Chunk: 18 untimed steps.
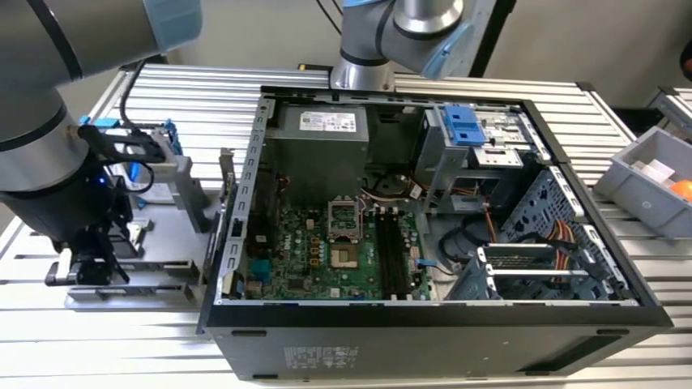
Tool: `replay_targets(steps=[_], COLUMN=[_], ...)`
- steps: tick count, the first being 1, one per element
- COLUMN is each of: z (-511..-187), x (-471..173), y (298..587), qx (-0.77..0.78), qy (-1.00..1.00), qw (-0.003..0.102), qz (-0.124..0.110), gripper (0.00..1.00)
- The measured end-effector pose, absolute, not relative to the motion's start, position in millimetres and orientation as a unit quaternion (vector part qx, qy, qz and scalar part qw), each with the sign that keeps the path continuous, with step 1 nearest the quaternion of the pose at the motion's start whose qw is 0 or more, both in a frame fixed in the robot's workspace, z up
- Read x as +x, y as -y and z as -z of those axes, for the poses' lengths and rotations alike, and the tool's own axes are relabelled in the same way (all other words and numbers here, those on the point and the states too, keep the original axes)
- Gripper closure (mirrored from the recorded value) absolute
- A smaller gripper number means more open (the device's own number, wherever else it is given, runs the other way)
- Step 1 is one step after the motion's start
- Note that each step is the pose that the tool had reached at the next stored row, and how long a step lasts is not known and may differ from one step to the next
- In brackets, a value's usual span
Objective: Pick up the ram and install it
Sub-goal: 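Pick up the ram and move it above insertion slot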
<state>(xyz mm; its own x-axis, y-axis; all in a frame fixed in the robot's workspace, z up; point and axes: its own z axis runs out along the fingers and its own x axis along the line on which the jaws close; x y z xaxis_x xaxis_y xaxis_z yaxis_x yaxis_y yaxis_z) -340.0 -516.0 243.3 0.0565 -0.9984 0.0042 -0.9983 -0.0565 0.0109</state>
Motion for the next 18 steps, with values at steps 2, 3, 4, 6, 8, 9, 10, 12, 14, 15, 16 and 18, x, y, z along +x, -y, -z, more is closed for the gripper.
replay_targets(steps=[2, 3, 4, 6, 8, 9, 10, 12, 14, 15, 16, 18], z=[-241, -240, -239, -236, -233, -232, -230, -227, -225, -224, -223, -220], x=[-340, -340, -340, -341, -342, -342, -343, -344, -344, -345, -345, -345], y=[516, 516, 516, 516, 516, 516, 516, 516, 516, 516, 516, 516], qx=[0.728, 0.728, 0.728, 0.728, 0.728, 0.728, 0.728, 0.728, 0.729, 0.729, 0.729, 0.729], qy=[0.686, 0.686, 0.686, 0.685, 0.685, 0.685, 0.685, 0.685, 0.685, 0.685, 0.685, 0.684], qw=[0.006, 0.006, 0.006, 0.006, 0.007, 0.007, 0.008, 0.008, 0.009, 0.009, 0.009, 0.010], qz=[0.002, 0.002, 0.002, 0.001, 0.001, 0.000, 0.000, 0.000, -0.001, -0.001, -0.002, -0.002], gripper=[0.00, 0.00, 0.00, 0.00, 0.00, 0.00, 0.00, 0.00, 0.00, 0.00, 0.00, 0.00])
